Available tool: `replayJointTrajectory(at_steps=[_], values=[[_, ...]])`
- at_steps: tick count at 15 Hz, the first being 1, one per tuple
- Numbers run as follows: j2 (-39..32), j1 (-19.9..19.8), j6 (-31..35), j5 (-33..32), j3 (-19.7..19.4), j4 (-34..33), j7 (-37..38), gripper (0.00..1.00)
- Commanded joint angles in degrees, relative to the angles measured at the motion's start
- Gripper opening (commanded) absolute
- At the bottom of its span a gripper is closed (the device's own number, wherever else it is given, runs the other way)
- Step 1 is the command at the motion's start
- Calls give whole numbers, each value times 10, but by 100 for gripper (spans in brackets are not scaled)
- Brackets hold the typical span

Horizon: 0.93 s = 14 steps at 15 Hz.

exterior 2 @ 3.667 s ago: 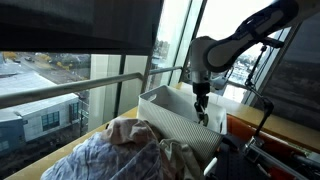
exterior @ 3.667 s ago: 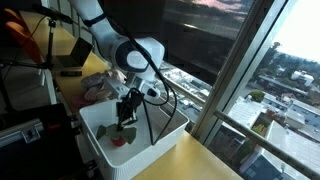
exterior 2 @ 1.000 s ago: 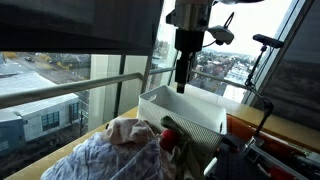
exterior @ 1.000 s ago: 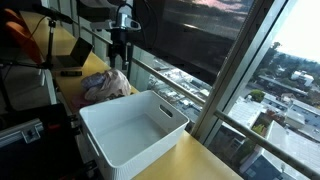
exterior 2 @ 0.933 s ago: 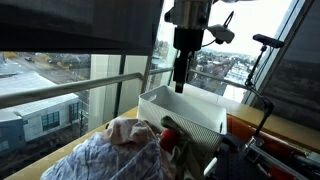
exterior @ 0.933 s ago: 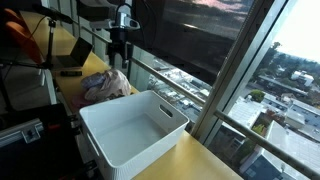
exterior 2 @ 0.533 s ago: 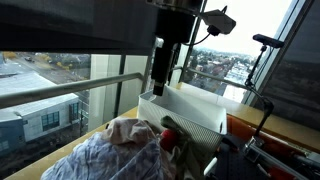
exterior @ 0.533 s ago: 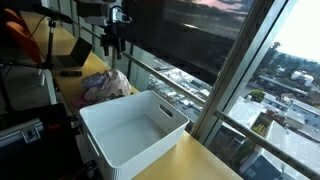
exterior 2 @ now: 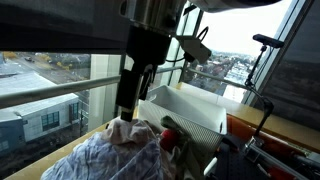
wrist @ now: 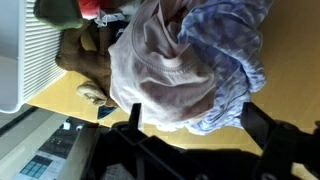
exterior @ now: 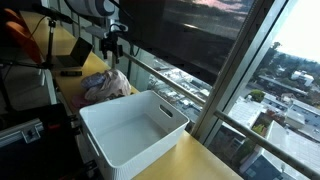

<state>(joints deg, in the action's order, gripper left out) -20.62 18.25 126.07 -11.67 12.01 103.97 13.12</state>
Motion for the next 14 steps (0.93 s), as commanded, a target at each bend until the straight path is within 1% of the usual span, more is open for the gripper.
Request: replayJointTrajectory(at_steps=[1, 5, 9, 10, 11, 13, 14], values=[[-85, 26, 43, -21, -14, -28, 15, 100], [-170, 49, 66, -50, -47, -48, 26, 100], [-232, 54, 54, -56, -76, -59, 31, 100], [-238, 54, 50, -48, -78, -58, 34, 75], [-240, 53, 46, -44, -78, -55, 36, 72], [-221, 53, 39, -37, -76, -39, 45, 60], [-201, 52, 35, -34, -75, -25, 49, 51]])
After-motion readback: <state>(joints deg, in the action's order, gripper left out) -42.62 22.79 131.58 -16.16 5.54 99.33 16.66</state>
